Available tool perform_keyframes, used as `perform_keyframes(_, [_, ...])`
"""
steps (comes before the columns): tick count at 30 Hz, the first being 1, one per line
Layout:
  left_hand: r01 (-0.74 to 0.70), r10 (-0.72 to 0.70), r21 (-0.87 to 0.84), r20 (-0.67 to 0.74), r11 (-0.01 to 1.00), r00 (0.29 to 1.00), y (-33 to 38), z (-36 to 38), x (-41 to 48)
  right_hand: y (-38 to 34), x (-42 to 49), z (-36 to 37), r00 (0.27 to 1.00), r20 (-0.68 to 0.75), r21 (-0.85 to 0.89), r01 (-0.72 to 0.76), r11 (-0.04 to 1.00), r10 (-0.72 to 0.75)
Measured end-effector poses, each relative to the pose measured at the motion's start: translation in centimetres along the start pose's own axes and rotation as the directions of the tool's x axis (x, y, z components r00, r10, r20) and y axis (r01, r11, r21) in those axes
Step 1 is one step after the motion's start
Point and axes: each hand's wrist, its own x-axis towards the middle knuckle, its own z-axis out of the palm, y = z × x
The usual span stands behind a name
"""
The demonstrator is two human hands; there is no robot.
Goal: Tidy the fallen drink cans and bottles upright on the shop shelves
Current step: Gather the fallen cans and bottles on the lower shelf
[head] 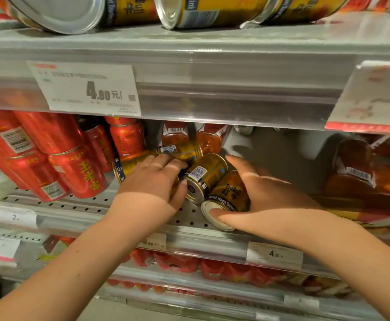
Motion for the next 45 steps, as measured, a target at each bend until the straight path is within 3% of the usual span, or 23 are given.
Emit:
perform_keyframes(8, [-0.021, 0.001, -0.177, -0.113, 0.984, 0.994, 1.7, -1.5, 2.8, 1.5, 0.7, -0.9, 0.999, 0.045, 0.079, -0.014, 0.997, 0.011])
perform_keyframes(11, [-0.006, -0.007, -0.186, -0.072, 0.983, 0.997, 2.2, -1.5, 6.2, 3.4, 2.0, -2.4, 0.999, -0.041, 0.116, 0.022, 0.993, -0.017])
perform_keyframes(14, [0.003, -0.006, -0.121, -0.025, 0.993, 1.0, 2.3, -0.7, 9.5, 6.9, 4.0, -4.3, 0.975, -0.22, 0.05, 0.048, 0.998, -0.036])
perform_keyframes(18, [-0.069, 0.078, -0.139, 0.058, 0.988, 0.995, 3.0, 1.0, 13.0, 11.9, 6.7, -6.3, 0.944, -0.318, -0.115, 0.047, 0.992, -0.081])
perform_keyframes(22, [-0.222, 0.236, -0.129, 0.101, 0.966, 0.967, 4.9, 1.8, 16.1, 15.3, 9.6, -8.4, 0.944, -0.318, -0.186, 0.028, 0.982, -0.088])
perform_keyframes(24, [-0.217, 0.231, -0.128, 0.105, 0.968, 0.967, 5.7, 2.4, 18.2, 16.5, 11.5, -9.3, 0.942, -0.326, -0.232, 0.005, 0.973, -0.082])
perform_keyframes(30, [-0.319, 0.346, -0.211, 0.103, 0.924, 0.933, 8.2, 4.6, 23.3, 19.6, 15.5, -9.7, 0.968, -0.236, -0.291, -0.148, 0.945, 0.079])
perform_keyframes(33, [-0.273, 0.328, -0.31, 0.142, 0.911, 0.934, 9.8, 5.5, 24.7, 20.5, 16.4, -9.5, 0.959, -0.238, -0.243, -0.213, 0.946, 0.154])
perform_keyframes(38, [-0.233, 0.293, -0.281, 0.194, 0.931, 0.936, 13.2, 6.7, 25.1, 21.4, 16.9, -10.2, 0.945, -0.239, -0.191, -0.271, 0.944, 0.223])
perform_keyframes(45, [-0.097, 0.149, -0.262, 0.186, 0.96, 0.971, 12.0, 3.6, 20.5, 23.7, 15.1, -11.5, 0.965, -0.21, -0.125, -0.185, 0.975, 0.157])
